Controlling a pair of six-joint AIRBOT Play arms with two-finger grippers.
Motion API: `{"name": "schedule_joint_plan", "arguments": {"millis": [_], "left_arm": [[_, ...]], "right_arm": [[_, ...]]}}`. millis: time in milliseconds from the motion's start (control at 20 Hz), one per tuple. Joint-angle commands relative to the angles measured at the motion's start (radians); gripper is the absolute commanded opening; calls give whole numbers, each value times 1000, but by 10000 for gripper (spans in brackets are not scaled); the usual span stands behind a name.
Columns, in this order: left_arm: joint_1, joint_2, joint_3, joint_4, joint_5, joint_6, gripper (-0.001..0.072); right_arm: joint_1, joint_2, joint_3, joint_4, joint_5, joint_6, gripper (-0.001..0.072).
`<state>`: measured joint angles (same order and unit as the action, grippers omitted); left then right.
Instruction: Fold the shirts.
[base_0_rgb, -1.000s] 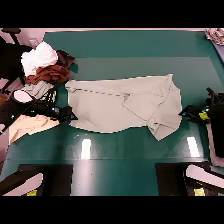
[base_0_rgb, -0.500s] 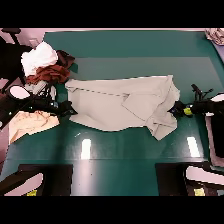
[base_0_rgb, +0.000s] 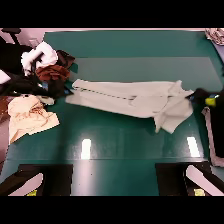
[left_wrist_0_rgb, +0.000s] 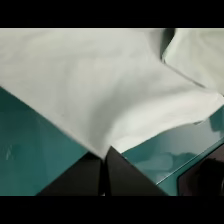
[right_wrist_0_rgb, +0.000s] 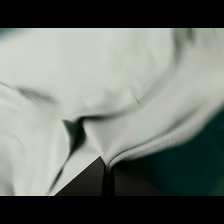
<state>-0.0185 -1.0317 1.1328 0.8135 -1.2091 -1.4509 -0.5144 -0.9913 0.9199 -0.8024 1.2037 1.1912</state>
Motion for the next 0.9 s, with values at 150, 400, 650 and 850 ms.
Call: {"name": "schedule_joint_plan", "arguments": {"millis": [150, 400, 650, 850], "left_arm": [[1, 84, 456, 64, -3, -146, 28], [1, 85, 960, 394, -42, -339, 28], [1, 133, 999, 531, -87, -400, 28], [1, 122, 898, 576, -77, -420, 28]], "right_arm": [[-19, 122, 468, 439, 107, 5, 27], [-19, -7, 1150, 436, 182, 83, 28], [-19, -53, 1371, 385, 152, 158, 27], [-19, 90, 1037, 218, 80, 253, 25]]}}
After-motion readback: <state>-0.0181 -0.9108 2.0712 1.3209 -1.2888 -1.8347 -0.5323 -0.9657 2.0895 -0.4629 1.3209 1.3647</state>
